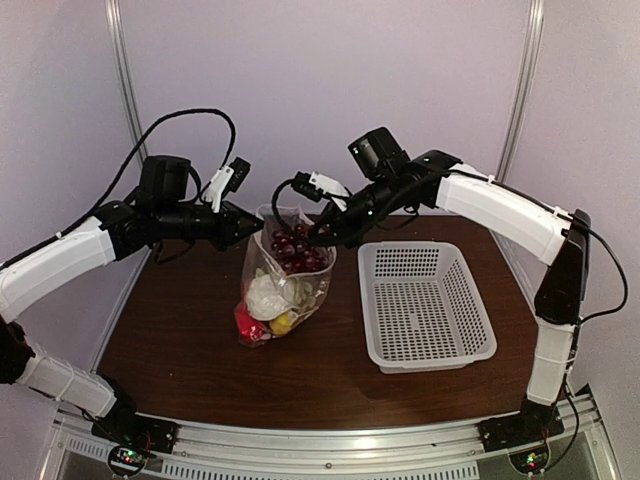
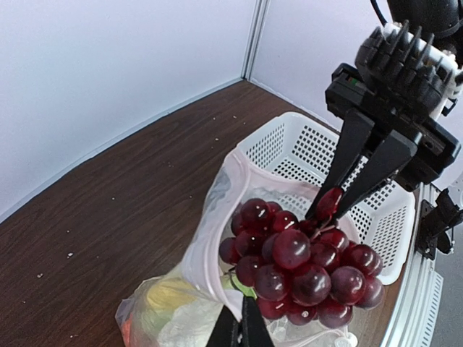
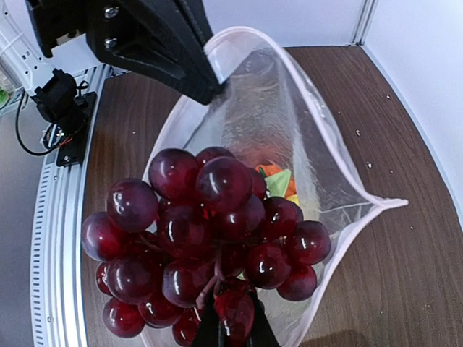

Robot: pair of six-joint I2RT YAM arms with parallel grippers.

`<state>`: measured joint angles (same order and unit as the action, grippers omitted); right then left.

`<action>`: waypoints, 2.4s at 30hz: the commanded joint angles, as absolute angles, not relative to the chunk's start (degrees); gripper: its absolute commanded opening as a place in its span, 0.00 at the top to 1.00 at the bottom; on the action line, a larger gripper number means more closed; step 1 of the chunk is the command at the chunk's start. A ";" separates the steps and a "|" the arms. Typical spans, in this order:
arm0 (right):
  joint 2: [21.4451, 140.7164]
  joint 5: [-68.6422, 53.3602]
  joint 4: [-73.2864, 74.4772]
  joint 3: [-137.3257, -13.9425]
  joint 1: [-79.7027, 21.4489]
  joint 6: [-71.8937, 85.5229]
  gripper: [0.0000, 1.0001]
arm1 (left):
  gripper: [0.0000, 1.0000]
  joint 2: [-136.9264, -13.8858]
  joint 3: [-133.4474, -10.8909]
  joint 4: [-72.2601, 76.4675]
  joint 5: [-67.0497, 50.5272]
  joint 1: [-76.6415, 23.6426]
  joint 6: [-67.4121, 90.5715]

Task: Place the food in the zip-top bag and seal the zipper
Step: Place the fake fruit in the zipper food storage bag, then pass from the left arm to the right

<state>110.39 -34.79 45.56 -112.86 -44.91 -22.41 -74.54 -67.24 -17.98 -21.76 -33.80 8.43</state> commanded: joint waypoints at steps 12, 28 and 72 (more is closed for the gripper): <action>115.21 -9.85 43.00 -120.84 -52.59 -18.85 0.84 | 1.00 -73.89 -66.95 -13.81 -24.90 -33.49 8.35; 109.11 4.03 39.57 -116.31 -53.96 -20.78 0.48 | 1.00 -74.59 -67.27 -13.82 -27.02 -33.49 8.91; 103.10 -10.64 37.91 -106.88 -49.34 -2.96 1.00 | 0.56 -42.42 -30.37 4.16 -1.67 -60.89 8.08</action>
<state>106.08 -7.84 40.58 -108.62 -50.61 -5.28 -41.21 -32.53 0.40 -6.31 -57.49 7.16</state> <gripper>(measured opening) 0.003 0.426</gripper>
